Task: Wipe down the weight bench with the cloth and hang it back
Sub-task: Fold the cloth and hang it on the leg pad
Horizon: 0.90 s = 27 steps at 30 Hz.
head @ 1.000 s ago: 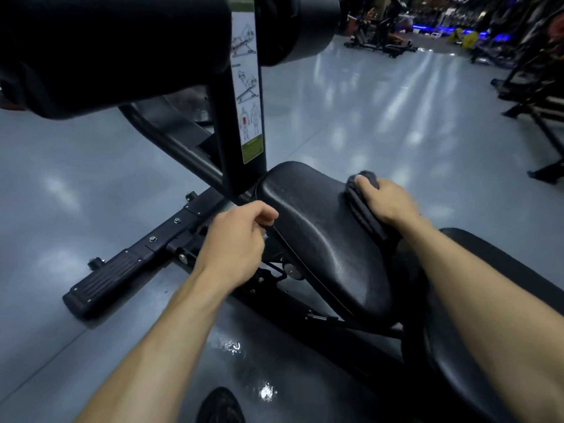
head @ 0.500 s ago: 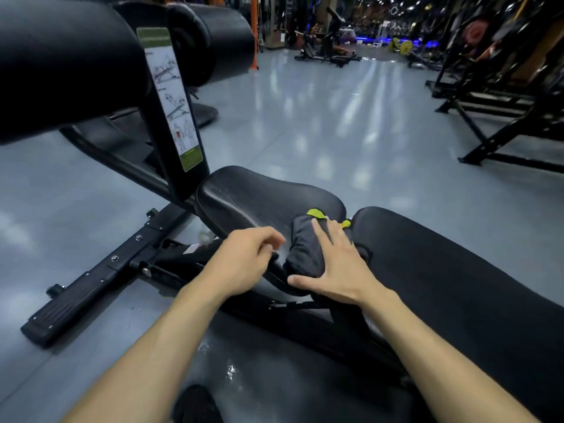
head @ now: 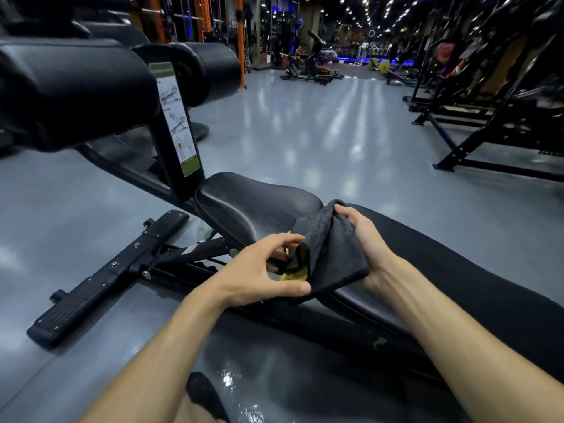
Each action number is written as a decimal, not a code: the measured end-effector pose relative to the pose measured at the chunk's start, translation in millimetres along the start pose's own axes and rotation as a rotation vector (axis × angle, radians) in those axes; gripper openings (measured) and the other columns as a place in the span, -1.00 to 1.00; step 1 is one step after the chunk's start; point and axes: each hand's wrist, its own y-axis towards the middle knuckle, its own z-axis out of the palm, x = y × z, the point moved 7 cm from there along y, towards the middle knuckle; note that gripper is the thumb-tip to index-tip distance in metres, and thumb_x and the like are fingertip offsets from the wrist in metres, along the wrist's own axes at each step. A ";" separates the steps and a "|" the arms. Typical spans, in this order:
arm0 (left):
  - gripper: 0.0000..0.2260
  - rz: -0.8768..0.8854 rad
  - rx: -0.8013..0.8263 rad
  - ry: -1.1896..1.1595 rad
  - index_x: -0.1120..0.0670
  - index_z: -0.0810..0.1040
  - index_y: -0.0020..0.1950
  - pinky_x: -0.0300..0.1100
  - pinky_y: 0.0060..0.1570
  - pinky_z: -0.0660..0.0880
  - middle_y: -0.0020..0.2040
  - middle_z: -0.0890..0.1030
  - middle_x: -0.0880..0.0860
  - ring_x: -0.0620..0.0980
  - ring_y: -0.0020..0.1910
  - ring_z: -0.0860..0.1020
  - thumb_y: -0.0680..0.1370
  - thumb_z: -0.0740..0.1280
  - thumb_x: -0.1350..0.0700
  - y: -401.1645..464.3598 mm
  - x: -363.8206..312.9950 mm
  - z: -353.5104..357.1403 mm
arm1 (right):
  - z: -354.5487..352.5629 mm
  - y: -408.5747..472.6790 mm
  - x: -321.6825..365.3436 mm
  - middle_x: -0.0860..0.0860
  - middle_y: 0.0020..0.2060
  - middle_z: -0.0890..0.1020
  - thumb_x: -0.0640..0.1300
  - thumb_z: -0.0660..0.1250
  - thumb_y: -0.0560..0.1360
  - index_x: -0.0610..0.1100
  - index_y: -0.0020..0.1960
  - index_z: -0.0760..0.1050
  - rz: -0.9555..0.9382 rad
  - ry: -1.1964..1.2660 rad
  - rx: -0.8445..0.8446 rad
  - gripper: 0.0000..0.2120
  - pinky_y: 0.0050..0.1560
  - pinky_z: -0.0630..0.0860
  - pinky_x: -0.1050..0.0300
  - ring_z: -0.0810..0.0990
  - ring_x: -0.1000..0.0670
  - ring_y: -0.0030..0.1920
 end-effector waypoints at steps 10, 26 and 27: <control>-0.94 0.156 -0.332 -0.258 -0.05 0.62 -0.07 -0.04 -0.08 0.59 -0.17 0.68 -0.08 -0.11 -0.14 0.63 0.56 0.38 0.00 -26.6 -28.4 -9.0 | 18.7 -46.1 -1.1 -0.14 -0.22 0.72 0.16 0.19 0.62 -0.15 -0.26 0.71 -0.013 -0.092 -0.119 -0.47 -0.07 0.59 0.03 0.72 -0.10 -0.21; -0.68 0.115 -0.409 0.081 -0.13 0.60 0.09 -0.25 0.03 0.53 0.02 0.63 -0.18 -0.20 0.07 0.59 0.43 0.45 -0.25 -5.7 -51.3 16.1 | 13.4 -17.3 7.8 -0.09 -0.38 0.66 0.18 0.16 0.66 -0.21 -0.13 0.55 0.064 -0.003 -0.238 -0.51 -0.30 0.66 0.09 0.68 0.00 -0.36; -0.73 0.102 -0.411 0.050 -0.09 0.62 0.07 -0.20 0.04 0.53 0.00 0.64 -0.14 -0.16 0.04 0.61 0.48 0.42 -0.21 -0.4 -49.5 15.5 | 11.3 -13.3 5.6 -0.11 -0.39 0.68 0.23 0.17 0.64 -0.23 -0.13 0.58 0.110 0.000 -0.201 -0.46 -0.38 0.65 0.04 0.67 -0.04 -0.42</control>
